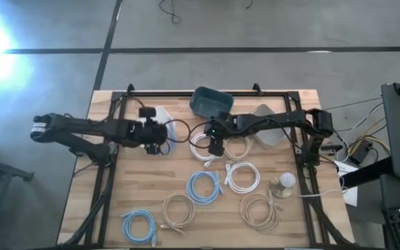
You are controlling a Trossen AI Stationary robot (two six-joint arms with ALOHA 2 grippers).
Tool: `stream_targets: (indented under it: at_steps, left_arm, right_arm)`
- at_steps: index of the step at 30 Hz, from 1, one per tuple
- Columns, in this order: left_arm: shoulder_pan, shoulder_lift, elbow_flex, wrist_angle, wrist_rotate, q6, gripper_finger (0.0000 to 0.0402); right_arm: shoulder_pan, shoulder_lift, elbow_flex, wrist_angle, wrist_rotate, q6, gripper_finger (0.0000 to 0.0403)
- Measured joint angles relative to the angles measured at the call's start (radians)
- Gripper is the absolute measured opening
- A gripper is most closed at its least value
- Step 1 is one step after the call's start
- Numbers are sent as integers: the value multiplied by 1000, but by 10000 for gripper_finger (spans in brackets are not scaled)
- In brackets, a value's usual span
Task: Pick & Place USB Port
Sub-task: Put the top left blue usb cable into the white bin
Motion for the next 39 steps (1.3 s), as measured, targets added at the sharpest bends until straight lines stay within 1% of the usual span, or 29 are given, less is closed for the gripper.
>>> stream_targets:
  at_steps: [6, 10, 12, 15, 17, 19, 23, 25, 30, 39]
  left_arm:
    - [68, 0, 36, -17, -110, 101, 42]
    - [120, 2, 37, -26, -207, 116, 42]
    - [147, 3, 36, -46, -230, 123, 42]
    - [193, 3, 32, -53, -229, 105, 42]
    - [220, 3, 14, -52, -204, 99, 42]
    - [242, 3, -16, -52, -185, 113, 42]
    - [277, 3, -94, -24, -183, 121, 43]
    - [288, 3, -137, 1, -200, 121, 43]
    - [297, 3, -216, 93, -287, 134, 43]
    - [298, 3, -321, 229, -291, 151, 44]
  right_arm:
    - [0, -1, 1, -3, 0, -3, 187]
    - [0, -1, 1, -3, 0, -36, 187]
    - [0, -1, 1, -4, 0, -45, 187]
    - [0, -1, 1, -4, 0, -45, 187]
    - [0, -1, 1, -4, 0, -45, 187]
    - [0, -1, 1, -4, 0, -45, 187]
    - [0, -1, 1, -4, 0, -45, 187]
    - [0, -1, 1, -4, 0, -46, 187]
    - [0, -1, 1, -4, 0, -74, 187]
    - [0, -1, 1, -4, 0, -106, 187]
